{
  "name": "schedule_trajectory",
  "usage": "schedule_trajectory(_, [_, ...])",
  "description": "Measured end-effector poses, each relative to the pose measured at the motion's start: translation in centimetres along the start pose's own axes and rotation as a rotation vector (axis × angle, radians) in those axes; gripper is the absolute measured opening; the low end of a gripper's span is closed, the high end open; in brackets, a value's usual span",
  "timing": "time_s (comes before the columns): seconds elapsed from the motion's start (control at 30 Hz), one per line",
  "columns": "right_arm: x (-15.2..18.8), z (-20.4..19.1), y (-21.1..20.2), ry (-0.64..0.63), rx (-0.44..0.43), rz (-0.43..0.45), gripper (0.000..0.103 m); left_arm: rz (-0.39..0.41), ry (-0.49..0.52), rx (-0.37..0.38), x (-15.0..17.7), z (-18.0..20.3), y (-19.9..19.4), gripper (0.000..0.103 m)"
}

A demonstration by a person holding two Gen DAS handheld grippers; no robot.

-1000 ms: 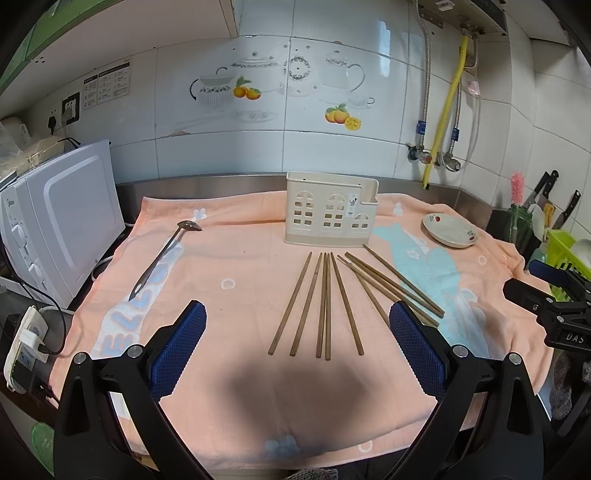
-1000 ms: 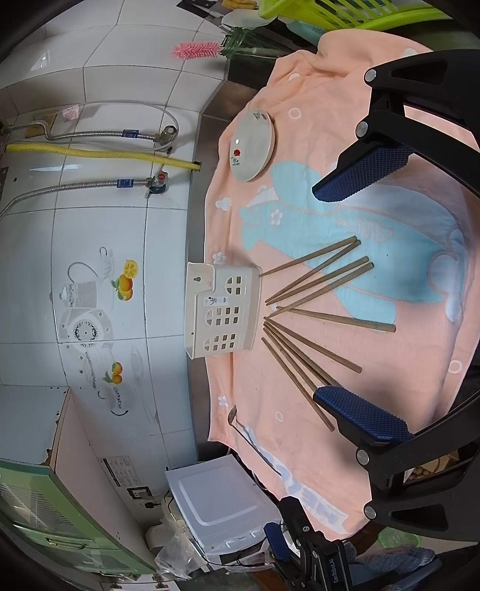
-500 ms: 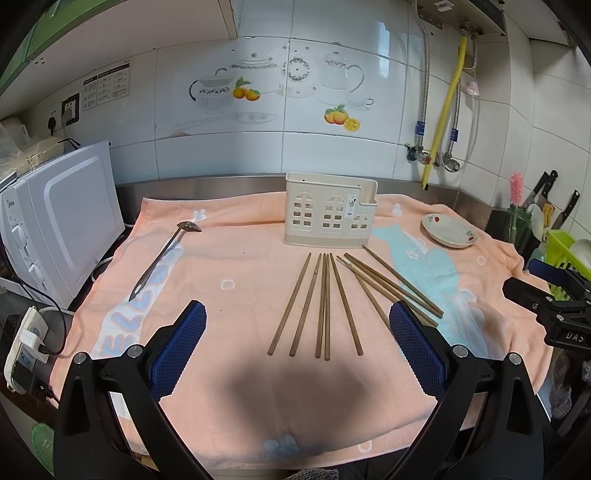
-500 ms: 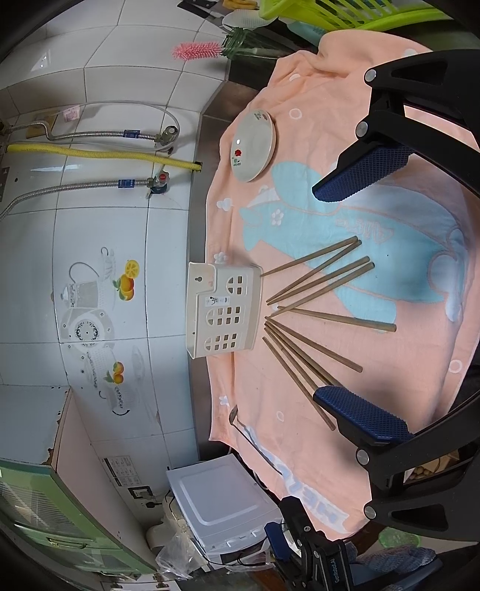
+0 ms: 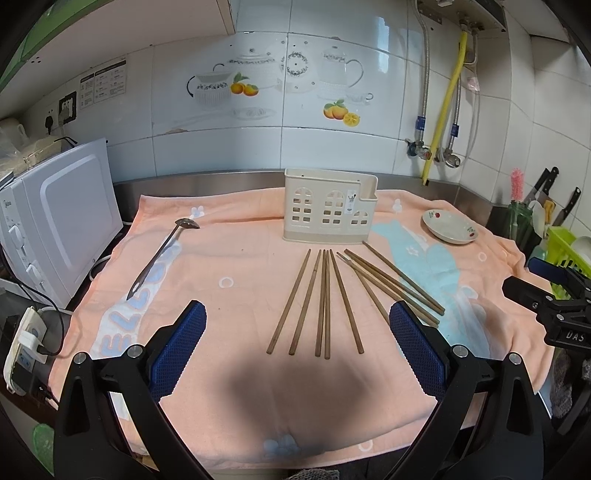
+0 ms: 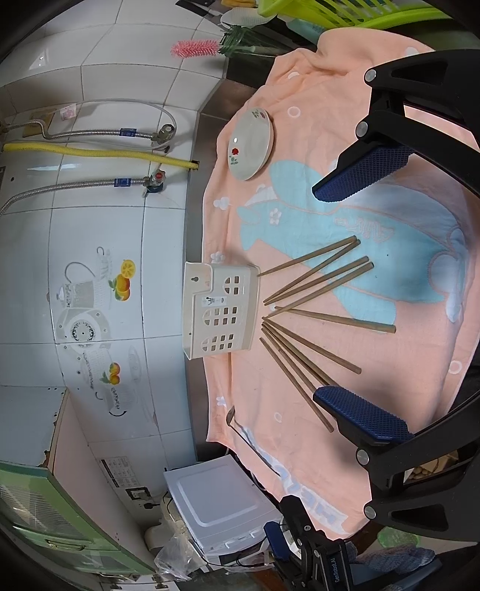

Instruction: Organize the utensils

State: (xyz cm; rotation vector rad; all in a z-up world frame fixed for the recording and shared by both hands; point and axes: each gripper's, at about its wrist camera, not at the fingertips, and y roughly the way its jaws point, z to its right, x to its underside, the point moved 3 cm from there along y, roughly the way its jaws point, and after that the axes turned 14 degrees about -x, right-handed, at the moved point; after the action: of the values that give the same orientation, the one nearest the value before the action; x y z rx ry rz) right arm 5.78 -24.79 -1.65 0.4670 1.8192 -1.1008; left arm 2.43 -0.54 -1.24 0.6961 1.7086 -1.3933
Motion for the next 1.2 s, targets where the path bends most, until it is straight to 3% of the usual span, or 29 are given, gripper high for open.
schedule_trajectory(1.2, [0.6,2.2,4.2,-0.026,-0.021,-0.067,0.097,-0.08,0.015,0.008,0.7,-0.9,5.2,0.097])
